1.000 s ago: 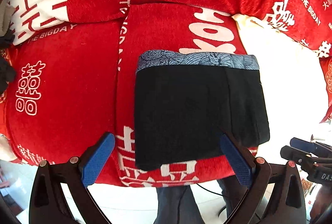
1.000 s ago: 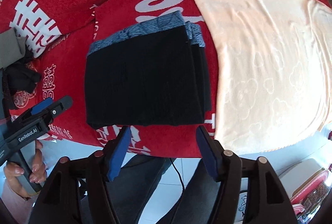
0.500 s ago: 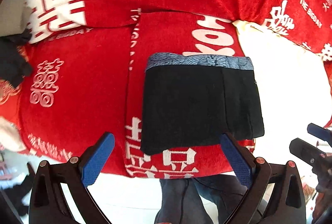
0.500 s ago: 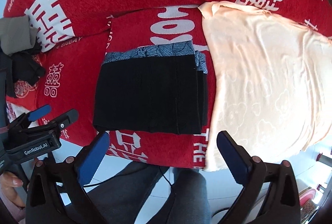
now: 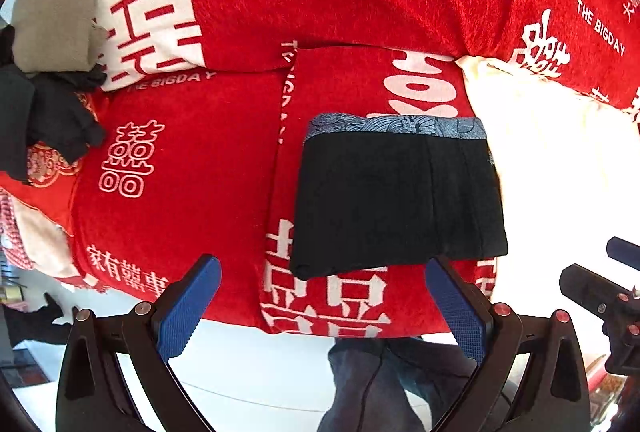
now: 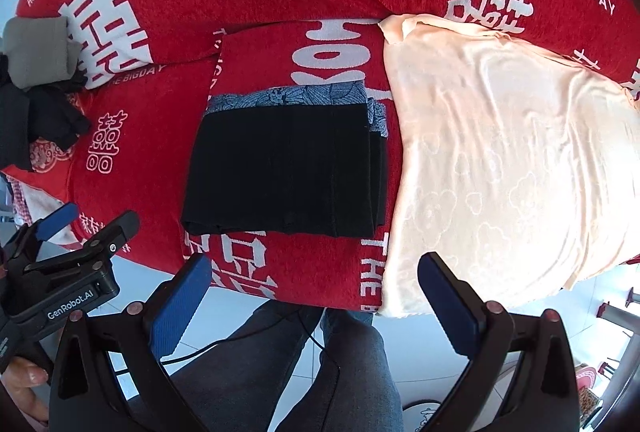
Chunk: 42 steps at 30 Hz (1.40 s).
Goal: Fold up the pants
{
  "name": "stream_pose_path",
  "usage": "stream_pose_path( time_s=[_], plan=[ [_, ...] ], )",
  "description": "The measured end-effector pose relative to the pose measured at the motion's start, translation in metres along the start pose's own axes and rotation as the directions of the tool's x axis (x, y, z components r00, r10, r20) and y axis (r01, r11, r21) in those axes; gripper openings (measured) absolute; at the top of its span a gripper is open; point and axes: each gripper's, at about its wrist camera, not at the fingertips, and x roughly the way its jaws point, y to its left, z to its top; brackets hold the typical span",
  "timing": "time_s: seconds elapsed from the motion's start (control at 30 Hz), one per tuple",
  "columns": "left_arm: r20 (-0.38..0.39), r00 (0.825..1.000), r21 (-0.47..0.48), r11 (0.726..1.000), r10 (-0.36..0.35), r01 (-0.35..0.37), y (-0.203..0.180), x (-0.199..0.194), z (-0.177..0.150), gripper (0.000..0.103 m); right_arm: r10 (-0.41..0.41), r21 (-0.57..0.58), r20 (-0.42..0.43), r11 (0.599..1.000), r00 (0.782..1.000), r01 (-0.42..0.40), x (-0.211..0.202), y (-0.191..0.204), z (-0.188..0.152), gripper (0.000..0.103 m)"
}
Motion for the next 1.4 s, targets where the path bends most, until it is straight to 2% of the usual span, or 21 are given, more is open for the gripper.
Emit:
stream_pose_path(
  time_s=[0.23,0.57,1.4],
  plan=[
    [0.032,0.999,0.000,1.000,0.017,-0.017,0.004,-0.010,-0.006,0.102,-0.010,-0.018,0.002,1.000,1.000,0.010,-0.002,0.008,-0.005,0.103],
    [0.059,0.998,0.019,1.000,0.005,-0.006,0.002,-0.018,-0.006,0.102,-0.031,-0.046,0.006,0.998,1.000,0.031,-0.004,0.016,-0.006,0.103],
    [0.062,0.998,0.023,1.000,0.017,-0.018,-0.002,-0.022,-0.009,0.102,-0.062,-0.050,0.000,0.997,0.998,0.062,-0.006,0.013,-0.008,0.103]
  ],
)
